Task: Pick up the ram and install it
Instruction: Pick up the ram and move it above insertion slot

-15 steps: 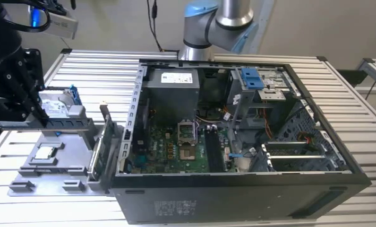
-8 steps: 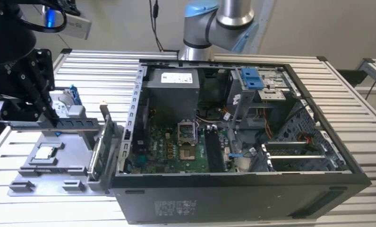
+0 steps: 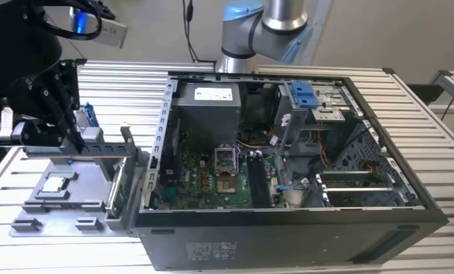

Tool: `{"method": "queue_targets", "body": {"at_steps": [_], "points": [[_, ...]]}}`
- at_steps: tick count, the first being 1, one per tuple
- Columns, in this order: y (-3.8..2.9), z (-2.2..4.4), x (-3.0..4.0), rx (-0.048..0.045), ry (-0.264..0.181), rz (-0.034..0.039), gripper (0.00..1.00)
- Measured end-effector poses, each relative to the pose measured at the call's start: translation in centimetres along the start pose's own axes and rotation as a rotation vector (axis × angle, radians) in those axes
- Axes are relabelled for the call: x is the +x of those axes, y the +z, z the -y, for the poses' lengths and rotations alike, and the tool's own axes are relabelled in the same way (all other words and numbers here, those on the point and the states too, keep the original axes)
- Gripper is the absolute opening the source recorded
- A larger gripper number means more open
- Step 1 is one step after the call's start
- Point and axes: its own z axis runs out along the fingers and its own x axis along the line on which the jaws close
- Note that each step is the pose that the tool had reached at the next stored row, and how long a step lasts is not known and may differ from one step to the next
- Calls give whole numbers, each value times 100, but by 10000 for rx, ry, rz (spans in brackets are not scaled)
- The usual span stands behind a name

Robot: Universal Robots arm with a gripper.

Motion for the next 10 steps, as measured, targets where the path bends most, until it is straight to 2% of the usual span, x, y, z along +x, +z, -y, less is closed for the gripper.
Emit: {"method": "queue_targets", "body": {"at_steps": [10], "points": [[3, 201, 0, 0, -1, 0, 14]]}}
